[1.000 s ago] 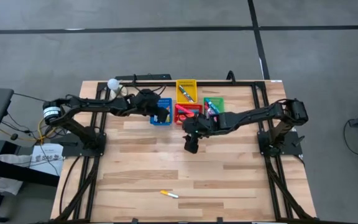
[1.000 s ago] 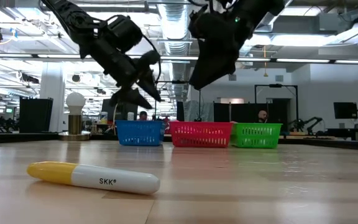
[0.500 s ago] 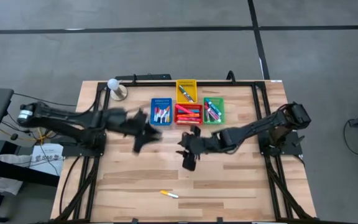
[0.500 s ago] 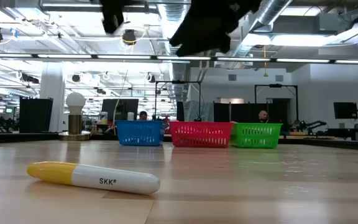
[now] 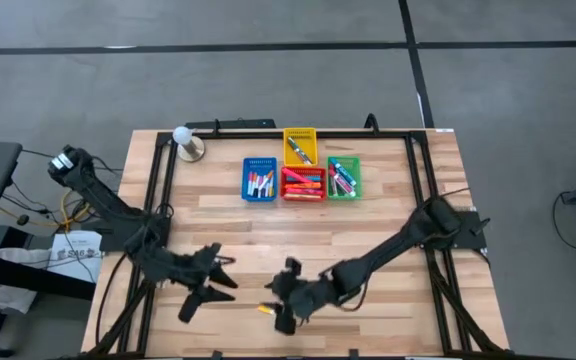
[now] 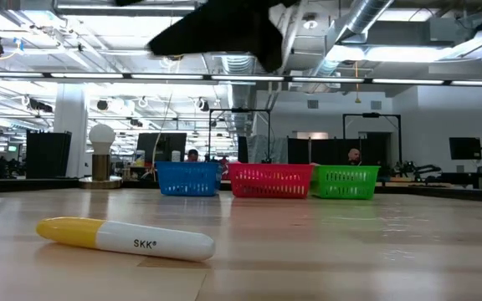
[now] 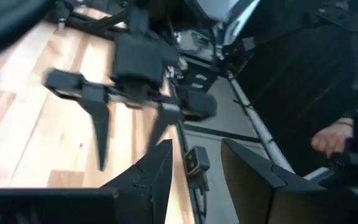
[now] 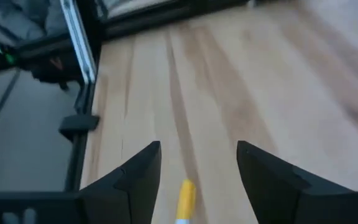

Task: Pick & Place Markers
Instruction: Put the small yellow highlighter pen into the blue bin

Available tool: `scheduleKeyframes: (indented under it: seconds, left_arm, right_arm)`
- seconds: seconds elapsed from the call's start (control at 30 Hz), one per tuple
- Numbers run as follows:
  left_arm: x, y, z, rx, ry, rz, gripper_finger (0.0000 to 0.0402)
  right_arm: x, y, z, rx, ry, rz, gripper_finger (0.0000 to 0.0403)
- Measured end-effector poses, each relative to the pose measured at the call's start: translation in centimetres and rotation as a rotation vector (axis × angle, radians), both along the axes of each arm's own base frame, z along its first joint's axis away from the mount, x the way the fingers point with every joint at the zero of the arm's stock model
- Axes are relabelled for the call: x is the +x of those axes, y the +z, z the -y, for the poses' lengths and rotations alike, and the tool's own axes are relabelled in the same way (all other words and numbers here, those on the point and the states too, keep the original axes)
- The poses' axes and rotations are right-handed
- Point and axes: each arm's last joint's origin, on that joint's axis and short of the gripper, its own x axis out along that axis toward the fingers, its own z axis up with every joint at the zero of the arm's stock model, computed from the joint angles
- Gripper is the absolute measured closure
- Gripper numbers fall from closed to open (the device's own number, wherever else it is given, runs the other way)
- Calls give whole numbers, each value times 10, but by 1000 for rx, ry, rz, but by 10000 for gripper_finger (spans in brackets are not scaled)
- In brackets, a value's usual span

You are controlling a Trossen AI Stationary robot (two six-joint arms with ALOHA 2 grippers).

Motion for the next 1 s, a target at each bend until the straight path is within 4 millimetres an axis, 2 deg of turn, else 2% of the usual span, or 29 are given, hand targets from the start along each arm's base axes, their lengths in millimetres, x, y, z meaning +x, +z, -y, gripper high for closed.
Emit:
scheduleKeyframes:
  seconds: [0.13, 0.33, 0.53, 0.7, 0.87, 1.0]
  left_arm:
    - [-4, -11, 16, 4, 53, -28, 266]
    - [0, -29, 29, 25, 65, -81, 266]
    - [6, -41, 36, 47, 81, -105, 270]
    - [8, -45, 38, 35, 91, -112, 270]
    - [8, -44, 38, 32, 91, -110, 270]
    - [8, -44, 38, 32, 91, -110, 270]
  right_arm:
    - [9, -30, -21, -48, 19, -65, 195]
    - [13, -67, -35, -80, 5, -165, 193]
    - [8, -89, -34, -76, -29, -263, 193]
    - [7, -96, -32, -82, -44, -302, 201]
    - [7, -98, -28, -95, -59, -327, 241]
    - [9, -100, -23, -84, -76, -346, 312]
